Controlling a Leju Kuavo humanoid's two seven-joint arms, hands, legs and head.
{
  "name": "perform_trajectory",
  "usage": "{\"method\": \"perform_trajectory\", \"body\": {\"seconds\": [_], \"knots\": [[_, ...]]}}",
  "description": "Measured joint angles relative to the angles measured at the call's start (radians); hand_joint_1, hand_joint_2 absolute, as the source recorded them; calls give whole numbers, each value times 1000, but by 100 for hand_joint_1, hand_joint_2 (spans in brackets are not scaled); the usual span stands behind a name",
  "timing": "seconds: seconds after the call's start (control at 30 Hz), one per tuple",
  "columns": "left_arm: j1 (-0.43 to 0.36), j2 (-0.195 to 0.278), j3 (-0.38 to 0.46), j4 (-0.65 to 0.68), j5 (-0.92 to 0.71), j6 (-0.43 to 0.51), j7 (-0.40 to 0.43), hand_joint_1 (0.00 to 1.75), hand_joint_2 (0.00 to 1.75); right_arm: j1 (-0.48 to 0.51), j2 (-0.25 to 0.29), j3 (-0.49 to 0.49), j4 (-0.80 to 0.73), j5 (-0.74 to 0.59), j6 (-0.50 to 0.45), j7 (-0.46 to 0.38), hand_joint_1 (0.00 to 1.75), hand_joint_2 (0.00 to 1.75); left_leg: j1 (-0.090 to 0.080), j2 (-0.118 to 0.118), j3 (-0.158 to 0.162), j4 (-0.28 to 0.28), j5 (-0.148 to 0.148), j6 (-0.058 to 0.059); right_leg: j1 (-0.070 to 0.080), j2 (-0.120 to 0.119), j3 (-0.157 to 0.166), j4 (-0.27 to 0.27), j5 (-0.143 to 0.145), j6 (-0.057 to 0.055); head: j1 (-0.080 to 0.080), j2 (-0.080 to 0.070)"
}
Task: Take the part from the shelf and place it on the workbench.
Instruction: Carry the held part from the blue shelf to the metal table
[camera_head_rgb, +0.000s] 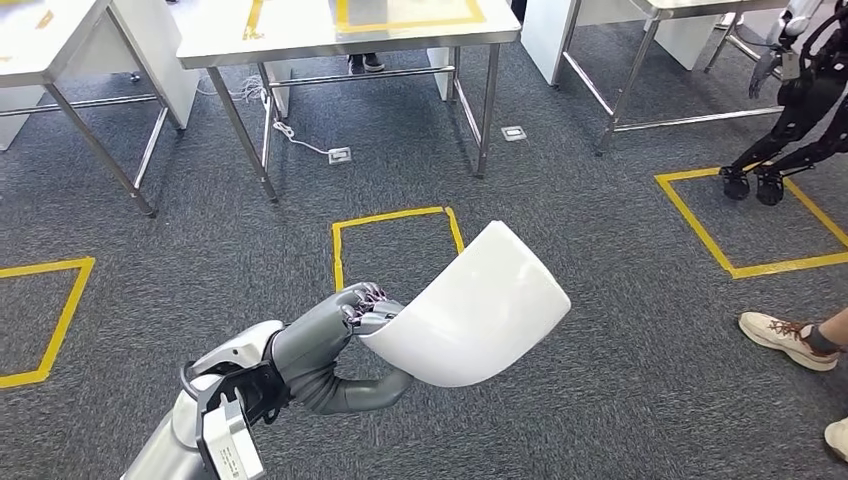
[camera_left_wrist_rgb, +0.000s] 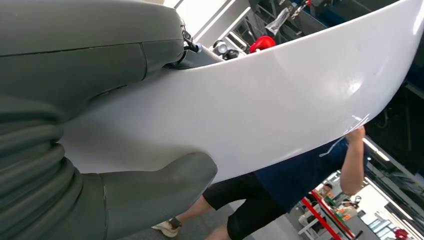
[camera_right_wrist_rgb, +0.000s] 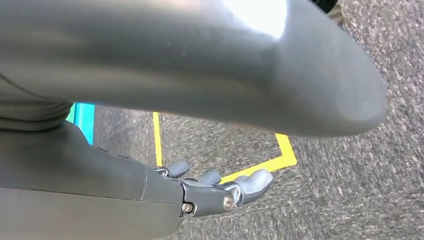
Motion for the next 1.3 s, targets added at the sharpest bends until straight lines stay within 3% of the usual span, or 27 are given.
{"method": "perform_trajectory", "body": {"seconds": [0.03, 0.07, 0.1, 0.2, 0.27, 0.37, 0.43, 0.53, 0.57, 0.6, 0.63, 0.67, 0.7, 0.77, 0.83, 0.9, 0.97, 1.03, 1.1, 1.13, 1.2, 1.23, 1.3], "knots": [[2, 1, 1, 1, 0, -2, 0, 175, 175, 1, 0, 0, 0, 0, 0, 0, 0, 0, 1, 3, -30, 56, -18, -2, 0, -5, 1, 1, -3, 0, -1, 0], [4, 1, 1, 1, -1, -4, 0, 175, 175, 2, 0, 0, 0, 0, 0, 1, 0, 0, 1, 4, -46, 82, -18, -4, 0, -9, 4, 1, -6, 0, -1, 0], [6, 2, 3, 2, -1, -5, -1, 175, 175, 3, 1, 0, 0, -1, 0, 2, 0, 0, 1, 5, -41, 68, 3, -4, 0, -12, 8, 2, -10, 2, -2, 0], [7, 3, 6, 3, -2, -8, -3, 175, 175, 3, 3, 0, 0, -2, 0, 3, 0, 0, 1, 22, 52, -119, 96, 4, 2, -19, 27, 5, -28, 13, -5, 0], [7, 4, 8, 4, -3, -9, -4, 175, 175, 3, 4, 0, 0, -5, 0, 2, 0, 0, -3, 29, 87, -188, 107, 19, 6, -22, 34, 7, -37, 25, -6, 0], [7, 5, 9, 5, -4, -13, -5, 175, 175, 2, 4, 0, 0, -9, 0, 0, 0, 0, -2, 18, 95, -194, 97, 41, 5, -22, 37, 21, -39, 42, -3, 0], [3, 3, 9, 5, -3, -16, -6, 175, 175, 0, 5, 0, 0, -9, 0, -2, 0, 0, 0, 14, 105, -196, 91, 52, 2, -12, 5, 83, -67, 51, 1, 0], [0, -1, 9, 7, -3, -16, -5, 175, 175, 1, 5, 0, 0, -11, -1, -3, 0, 0, -1, 8, 114, -196, 79, 61, 0, -4, -115, 262, -132, 59, 7, 0], [1, -1, 9, 7, -3, -16, -4, 175, 175, 3, 5, 0, 0, -11, -1, -3, 0, 0, -2, 4, 118, -196, 75, 61, 1, -4, -144, 292, -132, 59, 7, 0], [1, -1, 9, 8, -3, -16, -3, 175, 175, 5, 6, 0, 0, -11, -1, -3, 0, 0, -2, 1, 125, -196, 69, 60, 1, -4, -156, 286, -111, 57, 8, 0], [1, -1, 9, 8, -3, -16, -3, 175, 175, 6, 6, 0, 0, -11, 0, -3, 0, 0, -3, -2, 134, -196, 64, 58, 1, -3, -148, 244, -72, 53, 9, 0], [1, -2, 9, 8, -3, -16, -3, 175, 175, 6, 6, 0, 0, -11, 0, -3, 0, 0, -3, -4, 143, -196, 57, 56, 3, -2, -125, 175, -21, 47, 10, 0], [1, -2, 8, 8, -3, -16, -2, 175, 175, 6, 5, 0, 0, -11, 0, -3, 0, 0, -4, -5, 152, -196, 51, 53, 6, -2, -100, 111, 12, 39, 11, 0], [1, -2, 8, 8, -3, -16, -1, 175, 175, 5, 5, 0, 0, -11, 0, -3, 0, 0, -4, -6, 160, -199, 41, 43, 13, -1, -72, 35, 22, 27, 12, 0], [2, -2, 8, 8, -3, -16, 0, 175, 175, 8, 4, 0, 0, -10, -1, -3, 0, 0, -6, -7, 167, -194, 42, 29, 15, 0, -63, 23, 11, 15, 13, 0], [4, -1, 9, 5, -3, -16, -1, 175, 175, 11, 6, 0, 0, -8, -1, -4, 0, 0, -7, -4, 168, -166, 38, 19, 9, -1, -40, 13, 22, 3, 10, 0], [7, 2, 10, 1, -3, -16, -4, 175, 175, 9, 8, 0, 0, -4, -3, -4, 0, 0, -6, 1, 124, -81, 10, 12, 5, -2, -19, 9, 15, -6, 4, 0], [15, 9, 11, 0, -3, -15, -13, 175, 175, 8, 10, 0, 0, 0, -4, -5, 0, 0, -4, 3, 43, 35, -36, 7, 4, -2, -7, 9, 2, -10, -2, 0], [22, 18, 11, 3, -3, -15, -25, 175, 175, 9, 11, 0, 0, 1, -5, -9, 0, 0, -3, 4, -8, 74, -50, 5, 4, -2, 9, 9, -13, -9, -5, 0], [23, 22, 11, 4, -3, -15, -31, 175, 175, 10, 11, 0, 0, 2, -5, -12, 0, 0, -3, 6, -10, 45, -26, 4, 4, -2, 20, 9, -22, -8, -6, 0], [22, 27, 11, 6, -3, -15, -37, 175, 175, 9, 12, 0, 0, 5, -4, -16, 0, 0, -3, 12, 21, -80, 68, 7, 4, -2, 43, 10, -42, -2, -8, 0], [21, 29, 11, 7, -3, -14, -38, 175, 175, 8, 12, 0, 0, 6, -4, -17, 0, 0, -4, 16, 34, -134, 100, 11, 5, -1, 51, 11, -52, 2, -8, 0], [21, 32, 11, 7, -2, -13, -38, 175, 175, 6, 12, 0, 0, 6, -3, -16, 0, 0, -7, 20, 46, -183, 127, 23, 8, -2, 59, 13, -66, 16, -9, 0]]}}
